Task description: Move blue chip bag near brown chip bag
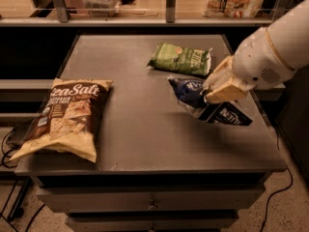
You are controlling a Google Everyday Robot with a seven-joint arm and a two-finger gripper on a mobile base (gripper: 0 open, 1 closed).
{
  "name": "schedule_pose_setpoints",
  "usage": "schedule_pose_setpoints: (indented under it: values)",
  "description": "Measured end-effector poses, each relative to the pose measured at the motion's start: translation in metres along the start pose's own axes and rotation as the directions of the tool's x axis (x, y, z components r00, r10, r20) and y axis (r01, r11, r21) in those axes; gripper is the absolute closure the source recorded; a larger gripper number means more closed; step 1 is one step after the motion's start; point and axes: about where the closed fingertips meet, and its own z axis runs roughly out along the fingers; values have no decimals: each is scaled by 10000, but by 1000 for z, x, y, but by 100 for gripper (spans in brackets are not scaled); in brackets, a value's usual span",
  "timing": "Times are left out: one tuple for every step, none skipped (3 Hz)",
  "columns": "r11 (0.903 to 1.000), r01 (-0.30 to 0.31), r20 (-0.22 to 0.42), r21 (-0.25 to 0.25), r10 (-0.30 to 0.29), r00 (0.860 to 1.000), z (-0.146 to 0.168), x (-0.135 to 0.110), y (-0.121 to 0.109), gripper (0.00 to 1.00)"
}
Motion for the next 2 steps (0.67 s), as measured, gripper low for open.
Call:
schedule_pose_setpoints:
  values:
    - [9993,186,175,336,-192,9997,-14,-13,-9,100]
    - [9994,182,163,304,-187,9997,-12,-12,-8,100]
